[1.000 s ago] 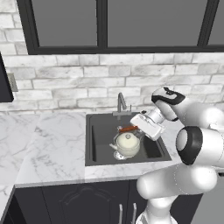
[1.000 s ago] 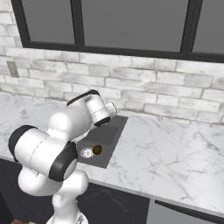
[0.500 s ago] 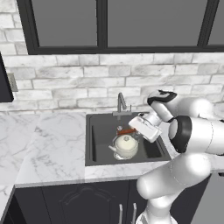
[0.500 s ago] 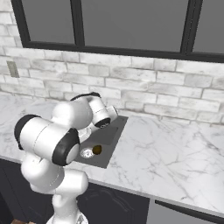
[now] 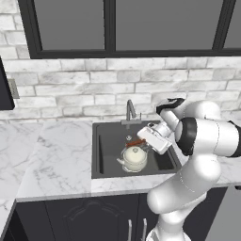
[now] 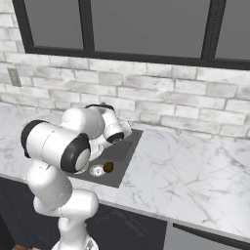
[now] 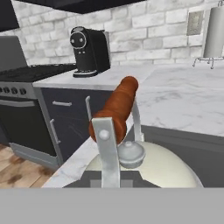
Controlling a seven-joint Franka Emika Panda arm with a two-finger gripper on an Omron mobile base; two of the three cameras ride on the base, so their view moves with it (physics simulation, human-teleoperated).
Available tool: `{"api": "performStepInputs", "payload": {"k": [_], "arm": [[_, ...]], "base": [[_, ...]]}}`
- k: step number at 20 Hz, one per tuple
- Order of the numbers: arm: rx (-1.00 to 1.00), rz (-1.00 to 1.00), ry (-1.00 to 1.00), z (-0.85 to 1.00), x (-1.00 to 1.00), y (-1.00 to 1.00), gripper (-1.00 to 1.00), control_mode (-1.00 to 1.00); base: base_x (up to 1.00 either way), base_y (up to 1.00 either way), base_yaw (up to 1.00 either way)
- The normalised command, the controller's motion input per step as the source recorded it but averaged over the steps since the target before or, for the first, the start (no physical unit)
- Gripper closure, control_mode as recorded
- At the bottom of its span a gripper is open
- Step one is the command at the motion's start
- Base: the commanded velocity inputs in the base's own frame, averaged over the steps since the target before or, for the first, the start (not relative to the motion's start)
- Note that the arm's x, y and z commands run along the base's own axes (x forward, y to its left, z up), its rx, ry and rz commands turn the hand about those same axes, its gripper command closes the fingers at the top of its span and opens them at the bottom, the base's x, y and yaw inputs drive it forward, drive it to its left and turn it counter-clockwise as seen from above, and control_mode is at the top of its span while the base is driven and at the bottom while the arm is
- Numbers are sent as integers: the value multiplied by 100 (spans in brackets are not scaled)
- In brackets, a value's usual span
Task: Open the cabinet, pick the kettle from the cabinet, and place it in the sink.
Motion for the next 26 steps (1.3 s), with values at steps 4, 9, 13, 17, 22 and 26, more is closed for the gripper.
{"api": "performStepInputs", "payload": {"k": [4, 9, 13, 17, 22, 26], "arm": [[1, 0, -1, -20, 5, 13, 100, -100], [0, 0, -2, -25, 3, 16, 100, -100], [0, 0, -10, -21, 16, 12, 100, -100], [0, 0, -9, -19, 15, 7, 100, -100], [0, -1, -11, -18, 13, 3, 100, -100], [0, -2, -12, -14, 11, 0, 100, -100]], "base": [[0, 0, 0], [0, 0, 0], [0, 0, 0], [0, 0, 0], [0, 0, 0], [0, 0, 0]]}}
